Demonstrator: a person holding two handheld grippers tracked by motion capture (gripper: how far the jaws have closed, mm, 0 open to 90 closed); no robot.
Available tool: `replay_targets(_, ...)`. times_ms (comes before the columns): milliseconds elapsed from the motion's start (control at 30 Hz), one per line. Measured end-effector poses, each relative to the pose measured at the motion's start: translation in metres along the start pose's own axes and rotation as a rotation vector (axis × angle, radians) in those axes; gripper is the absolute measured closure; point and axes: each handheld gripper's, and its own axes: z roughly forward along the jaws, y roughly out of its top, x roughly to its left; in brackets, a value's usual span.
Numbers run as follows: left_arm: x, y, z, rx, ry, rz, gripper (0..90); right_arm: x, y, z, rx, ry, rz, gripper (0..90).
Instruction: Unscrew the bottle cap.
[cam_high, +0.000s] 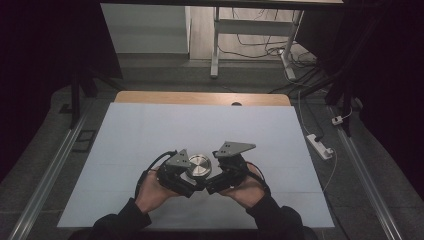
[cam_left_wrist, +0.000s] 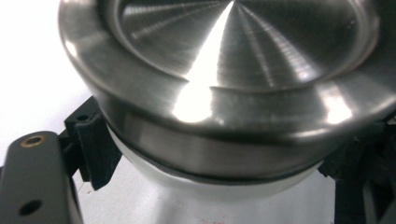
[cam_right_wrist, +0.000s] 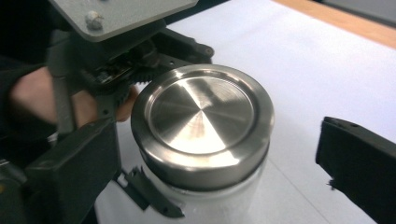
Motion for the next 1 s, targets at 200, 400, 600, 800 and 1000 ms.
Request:
replay_targets(200,-0.004,0.002,0.002,0.011,0.015,0.002,15.9,0.014,0.0,0.008,-0.028,-0.07,-0.023,15.5)
replay_targets(400,-0.004,0.002,0.002,0.017,-0.03,0.025,15.9,0.009,-0.001,0.005,-0.031,-0.001,-0.044,20.0)
replay_targets(600,-0.005,0.003,0.001,0.023,-0.108,0.076,15.9,-0.011,-0.004,-0.002,-0.038,0.211,-0.076,20.0)
replay_targets(800,-0.007,0.004,-0.001,0.007,-0.198,0.139,15.9,-0.019,-0.007,-0.006,-0.064,0.359,-0.176,20.0)
replay_targets(1000,-0.008,0.005,-0.002,-0.001,-0.172,0.121,15.9,-0.02,-0.005,-0.008,-0.061,0.331,-0.098,0.6)
